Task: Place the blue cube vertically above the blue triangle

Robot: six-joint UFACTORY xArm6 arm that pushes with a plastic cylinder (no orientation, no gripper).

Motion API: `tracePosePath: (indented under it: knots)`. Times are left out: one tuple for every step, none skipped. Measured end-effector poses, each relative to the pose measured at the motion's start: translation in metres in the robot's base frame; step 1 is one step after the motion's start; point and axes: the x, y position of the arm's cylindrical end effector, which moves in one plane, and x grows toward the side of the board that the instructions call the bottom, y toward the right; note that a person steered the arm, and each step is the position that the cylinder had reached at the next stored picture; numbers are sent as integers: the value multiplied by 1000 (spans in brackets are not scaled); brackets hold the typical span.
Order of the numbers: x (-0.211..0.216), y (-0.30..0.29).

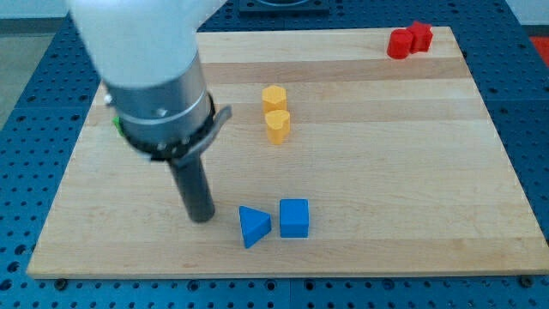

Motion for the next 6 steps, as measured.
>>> tracePosePath:
  knots:
    - [44, -4]
    - [46, -1]
    - [46, 11]
    - [46, 35]
    - [46, 57]
    - [45, 75]
